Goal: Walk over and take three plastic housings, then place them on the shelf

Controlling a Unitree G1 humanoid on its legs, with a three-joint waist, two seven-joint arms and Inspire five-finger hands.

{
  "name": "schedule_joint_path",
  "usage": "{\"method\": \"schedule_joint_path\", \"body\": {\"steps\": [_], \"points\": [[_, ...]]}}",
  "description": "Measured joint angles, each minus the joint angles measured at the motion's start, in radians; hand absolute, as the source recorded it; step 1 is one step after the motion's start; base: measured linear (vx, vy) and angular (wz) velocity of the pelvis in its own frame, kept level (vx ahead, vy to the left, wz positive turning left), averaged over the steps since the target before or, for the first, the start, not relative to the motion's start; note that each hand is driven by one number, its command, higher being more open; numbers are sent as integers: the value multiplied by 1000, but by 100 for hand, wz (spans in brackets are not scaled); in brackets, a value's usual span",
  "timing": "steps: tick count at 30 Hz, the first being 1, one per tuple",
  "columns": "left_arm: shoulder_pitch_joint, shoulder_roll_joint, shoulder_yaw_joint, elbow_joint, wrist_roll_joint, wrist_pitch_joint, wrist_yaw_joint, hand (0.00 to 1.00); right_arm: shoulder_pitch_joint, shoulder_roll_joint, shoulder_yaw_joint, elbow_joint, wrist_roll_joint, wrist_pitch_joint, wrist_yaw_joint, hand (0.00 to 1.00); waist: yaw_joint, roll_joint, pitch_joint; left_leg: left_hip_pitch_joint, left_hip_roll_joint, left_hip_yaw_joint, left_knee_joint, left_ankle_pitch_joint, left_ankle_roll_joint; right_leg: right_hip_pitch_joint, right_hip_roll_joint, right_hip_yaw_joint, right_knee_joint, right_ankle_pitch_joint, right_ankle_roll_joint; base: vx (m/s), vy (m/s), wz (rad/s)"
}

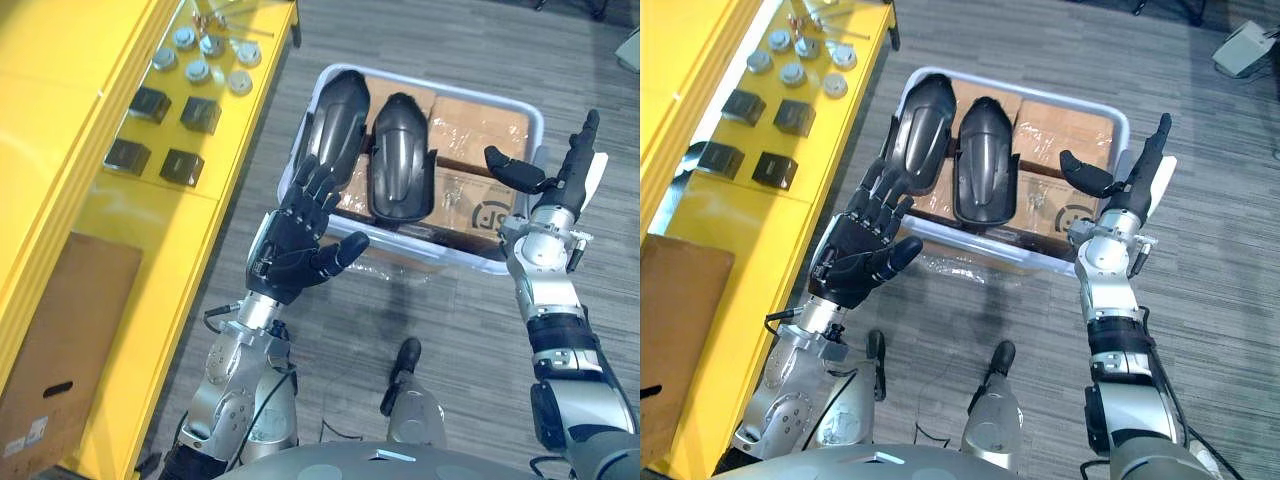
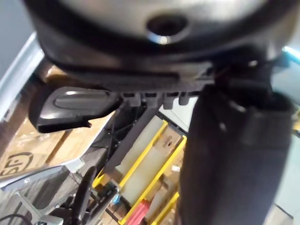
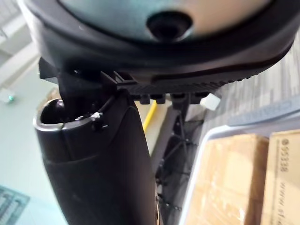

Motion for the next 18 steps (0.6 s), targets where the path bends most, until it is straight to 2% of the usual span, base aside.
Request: {"method": "schedule_joint_path", "body": {"steps": [5, 13, 18], "points": [[10, 12, 5, 28, 0, 1, -4, 100, -122, -104, 86, 117, 2, 28, 93, 100, 32, 20, 56, -31, -1, -19, 17, 1, 2, -14, 0, -11, 8, 0, 0, -35, 0, 7], [4, 17, -8, 55, -1, -6, -4, 100, -250, -166, 183, 284, 2, 41, 175, 100, 68, 28, 91, -67, -5, -51, 6, 25, 5, -34, 0, -42, 17, 0, 0, -23, -5, 12], [4, 17, -12, 86, -1, -7, -1, 100, -308, -167, 222, 301, 3, 116, 207, 100, 85, 38, 99, -67, -9, -72, -41, 60, 2, -44, -1, -62, 31, -3, -4, -20, -12, 14]]}}
